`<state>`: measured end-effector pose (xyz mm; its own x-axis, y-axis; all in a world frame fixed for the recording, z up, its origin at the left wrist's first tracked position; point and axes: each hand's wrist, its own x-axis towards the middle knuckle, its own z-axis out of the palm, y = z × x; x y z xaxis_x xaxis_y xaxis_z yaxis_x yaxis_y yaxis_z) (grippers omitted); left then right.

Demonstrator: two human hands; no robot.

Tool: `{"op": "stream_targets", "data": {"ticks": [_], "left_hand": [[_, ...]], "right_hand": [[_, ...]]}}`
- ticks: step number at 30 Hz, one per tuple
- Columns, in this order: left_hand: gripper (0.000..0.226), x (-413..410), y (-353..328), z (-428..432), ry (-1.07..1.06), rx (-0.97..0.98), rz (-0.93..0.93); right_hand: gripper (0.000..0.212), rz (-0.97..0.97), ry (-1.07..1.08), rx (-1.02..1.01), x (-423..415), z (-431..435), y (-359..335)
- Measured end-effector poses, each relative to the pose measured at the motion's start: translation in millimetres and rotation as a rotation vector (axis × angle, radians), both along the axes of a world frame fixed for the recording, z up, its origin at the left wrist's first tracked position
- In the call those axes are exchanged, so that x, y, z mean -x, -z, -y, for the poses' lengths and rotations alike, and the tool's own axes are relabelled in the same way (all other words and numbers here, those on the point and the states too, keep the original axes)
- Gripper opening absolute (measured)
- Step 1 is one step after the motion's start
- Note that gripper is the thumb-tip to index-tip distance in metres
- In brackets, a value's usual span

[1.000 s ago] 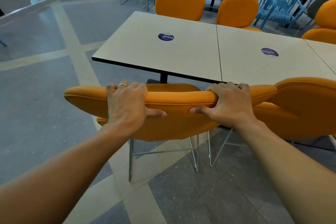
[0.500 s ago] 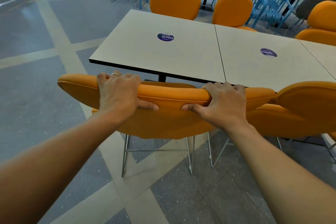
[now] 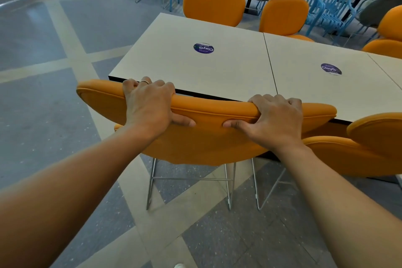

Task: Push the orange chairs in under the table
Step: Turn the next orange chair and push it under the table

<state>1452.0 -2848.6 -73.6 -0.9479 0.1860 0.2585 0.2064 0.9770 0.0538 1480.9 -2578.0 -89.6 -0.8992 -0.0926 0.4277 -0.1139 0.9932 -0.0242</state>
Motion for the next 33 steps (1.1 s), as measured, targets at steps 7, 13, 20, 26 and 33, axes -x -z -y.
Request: {"op": "stream_targets", "data": {"ticks": [7,13,20,26,33], "left_hand": [[0.088,31.3,-1.2,3.9,-0.013,0.024,0.007],[0.087,51.4,0.1,11.2,0.0,0.023,0.006],[0.085,42.4,-1.7,11.4,0.002,0.003,0.051],[0.09,34.5,-9.6,15.4,0.031,-0.066,0.168],[0.067,35.2,-30.7,35.4,0.098,-0.464,0.298]], "right_hand": [[0.087,0.01,0.022,0.019,27.8,7.7,-0.4],[0.089,0.025,0.035,0.025,42.6,15.1,-0.3],[0.086,0.051,0.042,0.029,38.1,15.0,-0.8],[0.089,0.215,0.062,0.04,37.6,15.9,-12.2],[0.081,0.574,-0.117,0.294,57.9,31.6,-45.5]]}}
